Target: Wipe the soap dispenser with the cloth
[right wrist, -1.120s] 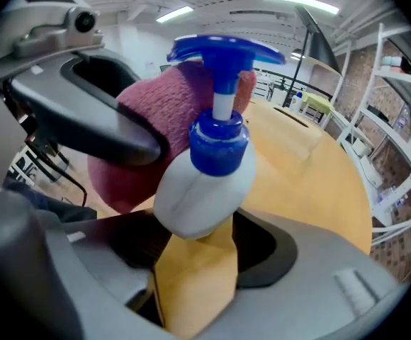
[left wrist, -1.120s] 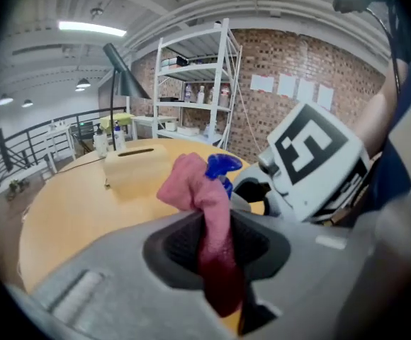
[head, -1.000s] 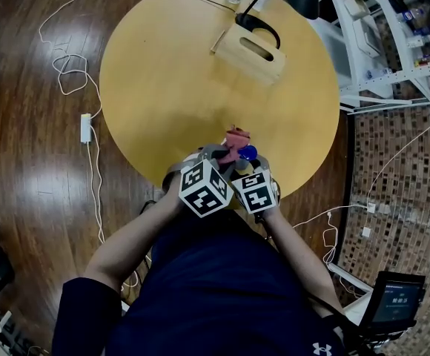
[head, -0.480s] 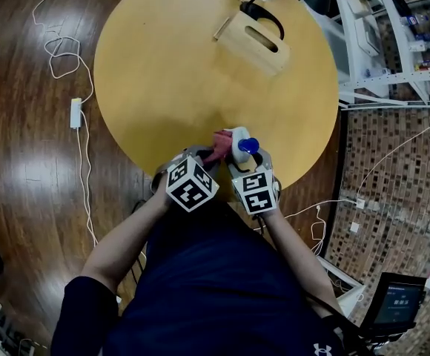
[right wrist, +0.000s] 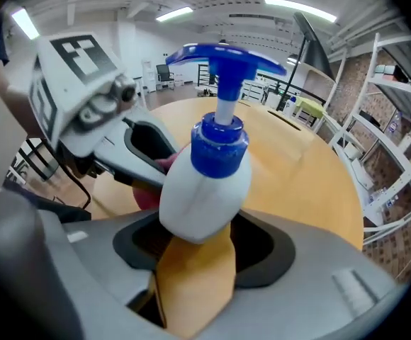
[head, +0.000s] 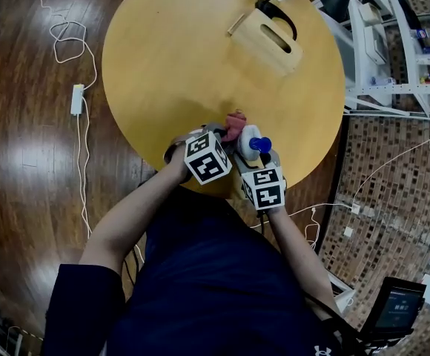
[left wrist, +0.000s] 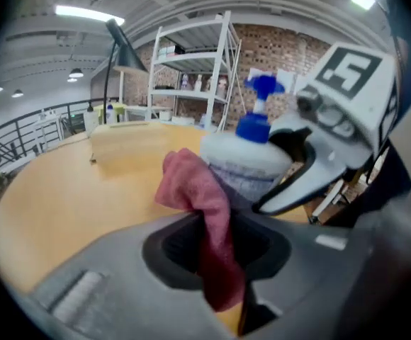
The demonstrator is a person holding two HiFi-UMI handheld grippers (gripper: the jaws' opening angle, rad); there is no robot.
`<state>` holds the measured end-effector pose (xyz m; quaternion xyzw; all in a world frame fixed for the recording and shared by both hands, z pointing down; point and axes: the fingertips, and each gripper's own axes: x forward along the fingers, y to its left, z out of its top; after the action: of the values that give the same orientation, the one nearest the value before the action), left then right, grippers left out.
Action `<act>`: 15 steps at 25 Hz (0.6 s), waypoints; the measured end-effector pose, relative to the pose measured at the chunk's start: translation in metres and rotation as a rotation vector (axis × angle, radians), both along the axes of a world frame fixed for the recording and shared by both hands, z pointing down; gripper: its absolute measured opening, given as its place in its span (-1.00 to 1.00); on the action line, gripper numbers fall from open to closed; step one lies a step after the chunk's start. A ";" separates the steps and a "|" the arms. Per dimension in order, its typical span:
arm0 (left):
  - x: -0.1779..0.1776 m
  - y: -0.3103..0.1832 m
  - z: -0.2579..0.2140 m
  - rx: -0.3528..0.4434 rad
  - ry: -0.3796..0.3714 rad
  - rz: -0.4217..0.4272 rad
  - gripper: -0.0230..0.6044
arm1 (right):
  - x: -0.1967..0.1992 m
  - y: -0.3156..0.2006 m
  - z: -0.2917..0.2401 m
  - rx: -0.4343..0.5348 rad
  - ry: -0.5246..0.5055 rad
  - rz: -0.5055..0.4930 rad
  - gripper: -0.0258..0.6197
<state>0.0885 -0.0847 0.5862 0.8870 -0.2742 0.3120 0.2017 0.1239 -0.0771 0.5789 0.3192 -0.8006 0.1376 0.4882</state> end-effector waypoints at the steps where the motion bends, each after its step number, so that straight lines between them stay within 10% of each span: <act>1: -0.002 0.003 0.019 -0.051 -0.042 0.006 -0.64 | -0.001 0.000 0.000 0.001 0.001 -0.003 -0.14; 5: -0.004 0.011 0.044 -0.208 -0.076 -0.013 -0.64 | -0.004 0.001 -0.003 -0.003 -0.012 -0.005 -0.14; 15: 0.000 0.021 -0.067 -0.044 0.116 -0.004 -0.64 | -0.012 0.003 -0.034 -0.021 -0.152 0.033 0.27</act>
<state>0.0883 -0.0632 0.5197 0.8985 -0.2566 0.2654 0.2374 0.1121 -0.0742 0.5449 0.3160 -0.8283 0.1777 0.4271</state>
